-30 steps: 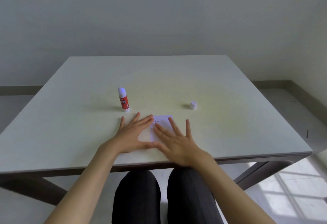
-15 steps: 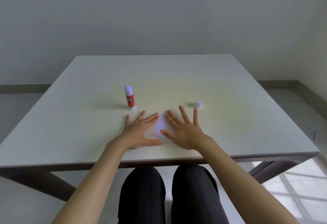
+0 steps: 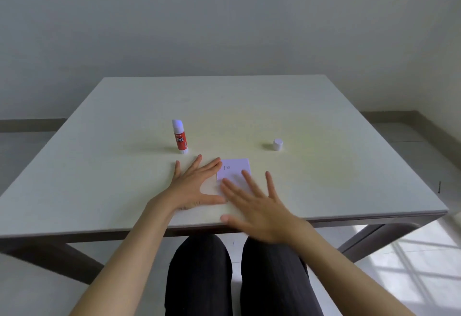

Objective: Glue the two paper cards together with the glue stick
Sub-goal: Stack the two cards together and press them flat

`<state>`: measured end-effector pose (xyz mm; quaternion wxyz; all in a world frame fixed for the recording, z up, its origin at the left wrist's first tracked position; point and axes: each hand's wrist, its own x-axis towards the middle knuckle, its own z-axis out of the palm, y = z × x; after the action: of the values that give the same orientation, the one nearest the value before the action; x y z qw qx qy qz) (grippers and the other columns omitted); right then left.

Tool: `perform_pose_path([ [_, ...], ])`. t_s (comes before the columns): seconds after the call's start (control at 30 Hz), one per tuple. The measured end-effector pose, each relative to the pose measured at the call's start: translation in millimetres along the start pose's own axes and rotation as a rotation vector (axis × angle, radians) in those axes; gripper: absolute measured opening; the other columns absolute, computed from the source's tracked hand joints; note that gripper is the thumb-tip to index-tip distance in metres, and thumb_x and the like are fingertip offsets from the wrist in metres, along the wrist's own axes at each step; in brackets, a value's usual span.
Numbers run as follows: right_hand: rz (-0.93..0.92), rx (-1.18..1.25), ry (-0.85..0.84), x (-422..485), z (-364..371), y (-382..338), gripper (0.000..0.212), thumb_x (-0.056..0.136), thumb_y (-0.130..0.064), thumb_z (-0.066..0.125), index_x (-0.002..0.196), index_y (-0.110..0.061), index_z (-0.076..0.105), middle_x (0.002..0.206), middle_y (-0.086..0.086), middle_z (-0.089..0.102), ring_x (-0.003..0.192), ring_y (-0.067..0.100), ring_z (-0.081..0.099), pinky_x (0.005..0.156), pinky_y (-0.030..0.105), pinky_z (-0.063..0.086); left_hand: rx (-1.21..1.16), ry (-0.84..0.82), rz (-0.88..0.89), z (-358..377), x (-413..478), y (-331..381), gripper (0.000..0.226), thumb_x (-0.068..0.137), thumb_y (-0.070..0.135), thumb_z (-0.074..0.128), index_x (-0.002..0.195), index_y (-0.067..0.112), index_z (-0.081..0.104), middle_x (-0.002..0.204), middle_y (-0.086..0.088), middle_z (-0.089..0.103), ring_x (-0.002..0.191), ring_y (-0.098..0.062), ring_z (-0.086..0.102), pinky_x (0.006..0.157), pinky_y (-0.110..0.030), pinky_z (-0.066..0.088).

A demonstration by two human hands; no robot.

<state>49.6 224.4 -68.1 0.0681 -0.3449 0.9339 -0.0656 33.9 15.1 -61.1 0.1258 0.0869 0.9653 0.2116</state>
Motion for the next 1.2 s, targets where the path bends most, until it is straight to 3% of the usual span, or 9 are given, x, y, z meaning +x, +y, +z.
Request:
perform_pose_path([
  [0.1, 0.199, -0.063, 0.008, 4, -18, 21, 0.075, 0.087, -0.068, 0.012, 0.147, -0.031, -0.013, 0.157, -0.017, -0.016, 0.145, 0.022, -0.022, 0.109, 0.057, -0.021, 0.016, -0.007, 0.000, -1, 0, 0, 0.096, 0.073, 0.066, 0.057, 0.149, 0.038, 0.005, 0.155, 0.030, -0.003, 0.144, -0.007, -0.018, 0.111, -0.053, -0.021],
  [0.27, -0.049, -0.004, 0.003, -11, 5, -8, 0.088, 0.075, -0.080, 0.000, 0.148, -0.032, -0.008, 0.158, -0.018, -0.011, 0.142, 0.014, -0.027, 0.107, 0.052, -0.029, 0.003, 0.005, 0.004, 1, 0, -2, 0.095, 0.073, 0.066, 0.057, 0.148, 0.040, 0.005, 0.153, 0.032, -0.001, 0.144, -0.007, -0.017, 0.110, -0.052, -0.021],
  [0.37, 0.129, -0.024, 0.005, 3, -13, 17, 0.072, 0.088, -0.068, 0.013, 0.147, -0.034, -0.012, 0.157, -0.019, -0.015, 0.144, 0.019, -0.023, 0.109, 0.056, -0.023, 0.010, -0.003, 0.004, 0, 1, -3, 0.096, 0.073, 0.067, 0.057, 0.148, 0.039, 0.004, 0.154, 0.031, -0.003, 0.144, -0.007, -0.018, 0.110, -0.052, -0.022],
  [0.43, 0.202, -0.063, 0.021, 9, -16, 17, 0.075, 0.088, -0.067, 0.014, 0.148, -0.030, -0.011, 0.157, -0.015, -0.016, 0.144, 0.023, -0.023, 0.110, 0.059, -0.019, 0.009, -0.004, 0.007, 1, 1, -2, 0.096, 0.072, 0.068, 0.056, 0.148, 0.039, 0.004, 0.154, 0.031, -0.003, 0.144, -0.007, -0.018, 0.110, -0.053, -0.022],
  [0.57, -0.038, -0.049, -0.005, 9, 4, -12, 0.093, 0.072, -0.081, -0.005, 0.149, -0.029, -0.005, 0.159, -0.015, -0.008, 0.142, 0.017, -0.026, 0.110, 0.058, -0.024, -0.008, 0.006, 0.006, 1, 1, -3, 0.096, 0.071, 0.068, 0.057, 0.148, 0.041, 0.007, 0.154, 0.032, -0.001, 0.144, -0.006, -0.017, 0.110, -0.052, -0.021],
  [0.73, 0.209, -0.054, 0.003, 28, -19, 21, 0.078, 0.085, -0.070, 0.011, 0.149, -0.030, -0.008, 0.158, -0.016, -0.012, 0.145, 0.023, -0.021, 0.110, 0.057, -0.020, -0.004, -0.011, 0.010, 0, 0, -3, 0.096, 0.071, 0.069, 0.056, 0.148, 0.040, 0.005, 0.154, 0.031, -0.003, 0.144, -0.006, -0.019, 0.110, -0.053, -0.022],
  [0.87, -0.058, -0.059, 0.003, 19, -1, -9, 0.088, 0.076, -0.078, 0.003, 0.148, -0.029, -0.008, 0.156, -0.017, -0.014, 0.145, 0.019, -0.022, 0.106, 0.053, -0.029, -0.006, 0.003, 0.003, 0, 0, -1, 0.095, 0.072, 0.067, 0.058, 0.147, 0.041, 0.007, 0.154, 0.032, -0.001, 0.144, -0.006, -0.017, 0.110, -0.053, -0.021],
  [1.03, 0.046, -0.070, 0.049, 22, -8, 6, 0.076, 0.088, -0.067, 0.014, 0.148, -0.027, -0.010, 0.159, -0.013, -0.010, 0.145, 0.019, -0.018, 0.114, 0.058, -0.016, 0.008, -0.006, -0.002, -2, -2, 1, 0.093, 0.075, 0.062, 0.058, 0.148, 0.039, 0.005, 0.156, 0.026, -0.001, 0.145, -0.008, -0.017, 0.111, -0.053, -0.020],
  [1.2, 0.021, -0.027, 0.054, 20, -3, 4, 0.078, 0.086, -0.069, 0.011, 0.149, -0.026, -0.010, 0.160, -0.011, -0.010, 0.146, 0.016, -0.017, 0.115, 0.055, -0.016, 0.005, 0.053, 0.029, 0, -4, 1, 0.096, 0.073, 0.064, 0.059, 0.148, 0.039, 0.004, 0.156, 0.024, -0.007, 0.145, -0.010, -0.015, 0.112, -0.054, -0.017],
])
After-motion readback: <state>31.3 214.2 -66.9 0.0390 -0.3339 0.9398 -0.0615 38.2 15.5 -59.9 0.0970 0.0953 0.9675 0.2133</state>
